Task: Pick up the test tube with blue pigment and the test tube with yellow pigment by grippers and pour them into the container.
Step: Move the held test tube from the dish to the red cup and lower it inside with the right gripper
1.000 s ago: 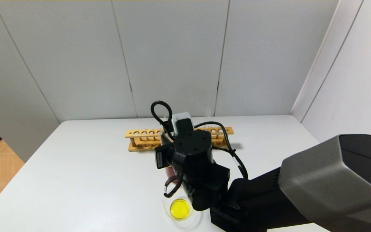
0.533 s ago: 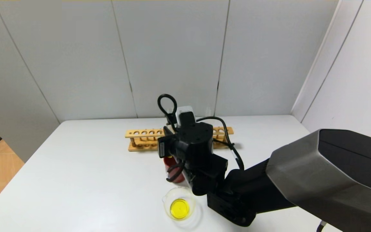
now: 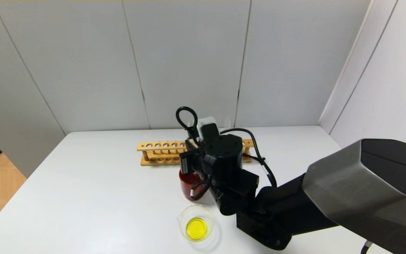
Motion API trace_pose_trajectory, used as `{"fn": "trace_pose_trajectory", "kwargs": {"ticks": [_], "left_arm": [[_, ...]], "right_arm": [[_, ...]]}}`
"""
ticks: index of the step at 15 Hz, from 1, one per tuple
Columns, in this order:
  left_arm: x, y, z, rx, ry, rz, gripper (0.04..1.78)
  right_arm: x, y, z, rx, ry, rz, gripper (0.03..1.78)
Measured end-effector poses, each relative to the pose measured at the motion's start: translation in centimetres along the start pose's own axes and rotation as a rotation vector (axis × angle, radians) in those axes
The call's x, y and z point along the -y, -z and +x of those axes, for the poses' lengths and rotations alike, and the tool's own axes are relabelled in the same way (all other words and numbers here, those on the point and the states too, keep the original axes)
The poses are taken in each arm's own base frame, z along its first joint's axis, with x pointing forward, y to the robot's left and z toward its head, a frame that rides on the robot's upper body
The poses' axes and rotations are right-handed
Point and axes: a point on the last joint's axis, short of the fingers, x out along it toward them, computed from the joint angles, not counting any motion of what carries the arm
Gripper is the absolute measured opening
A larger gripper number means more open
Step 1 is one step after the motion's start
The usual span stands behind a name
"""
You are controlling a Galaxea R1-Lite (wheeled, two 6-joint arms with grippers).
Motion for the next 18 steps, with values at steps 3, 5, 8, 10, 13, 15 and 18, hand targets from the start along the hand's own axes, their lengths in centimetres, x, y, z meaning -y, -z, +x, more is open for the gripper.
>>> {"fn": "trace_pose_trajectory", "kwargs": {"ticks": [3, 5, 8, 10, 13, 15, 18], "left_arm": [[0.0, 0.0, 0.0, 0.0, 0.0, -0.001, 1.75], [0.0, 0.0, 0.0, 0.0, 0.0, 0.0, 1.75], [0.0, 0.0, 0.0, 0.0, 0.0, 0.0, 1.75], [0.0, 0.0, 0.0, 0.0, 0.0, 0.0, 1.75], [0.0, 0.0, 0.0, 0.0, 0.0, 0.0, 1.75], [0.0, 0.0, 0.0, 0.0, 0.0, 0.0, 1.75], [0.0, 0.0, 0.0, 0.0, 0.0, -0.001, 1.75]], "right_arm": [[-0.9, 0.2, -0.4, -0.004, -0.042, -0.042, 0.32], [-1.4, 0.2, -0.6, -0.005, -0.087, -0.052, 0.32], [-1.8, 0.5, -0.4, -0.008, -0.102, -0.08, 0.32], [-2.0, 0.8, -0.1, -0.008, -0.104, -0.087, 0.32], [-2.1, 1.2, 0.1, -0.013, -0.101, -0.098, 0.38], [-2.1, 1.3, 0.1, -0.014, -0.097, -0.097, 0.52], [-1.9, 1.4, 0.1, -0.014, -0.092, -0.101, 0.96]]}}
